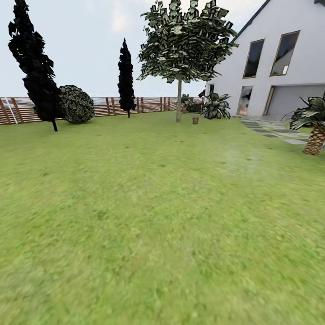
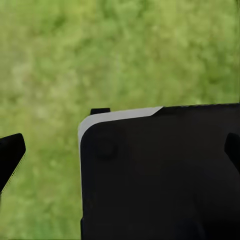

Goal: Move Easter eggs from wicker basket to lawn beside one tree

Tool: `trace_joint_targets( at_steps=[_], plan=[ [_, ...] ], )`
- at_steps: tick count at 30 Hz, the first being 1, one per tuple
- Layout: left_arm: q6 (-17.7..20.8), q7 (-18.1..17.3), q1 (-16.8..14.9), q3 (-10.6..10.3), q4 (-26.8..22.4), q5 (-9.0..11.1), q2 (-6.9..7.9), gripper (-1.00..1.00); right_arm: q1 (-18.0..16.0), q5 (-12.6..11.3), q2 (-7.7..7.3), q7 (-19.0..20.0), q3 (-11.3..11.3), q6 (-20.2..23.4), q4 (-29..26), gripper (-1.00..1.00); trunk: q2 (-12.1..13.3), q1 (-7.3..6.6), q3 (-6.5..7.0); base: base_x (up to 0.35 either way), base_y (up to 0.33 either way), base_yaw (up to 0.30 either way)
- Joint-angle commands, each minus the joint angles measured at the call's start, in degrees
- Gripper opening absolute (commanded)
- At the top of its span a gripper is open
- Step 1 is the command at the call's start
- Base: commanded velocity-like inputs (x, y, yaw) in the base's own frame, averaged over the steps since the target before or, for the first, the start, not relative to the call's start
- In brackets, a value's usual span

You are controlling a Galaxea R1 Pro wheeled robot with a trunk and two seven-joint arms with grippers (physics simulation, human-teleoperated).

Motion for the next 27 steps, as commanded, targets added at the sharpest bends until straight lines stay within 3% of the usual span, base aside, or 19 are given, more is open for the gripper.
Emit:
trace_joint_targets(
  at_steps=[1,27],
  plan=[
    [-0.17,-0.10,-0.03,-0.08,0.04,-0.07,0.01,1.00,0.01,0.04,0.01,-0.02,-0.04,-0.11,-0.06,1.00,-0.04,0.04,-0.06,0.339,0.000,0.000],
    [-0.16,-0.10,-0.03,-0.08,0.05,-0.08,-0.01,1.00,0.01,0.02,0.01,-0.02,-0.04,-0.11,-0.06,1.00,-0.04,0.04,-0.06,0.324,0.000,0.000]
  ],
)
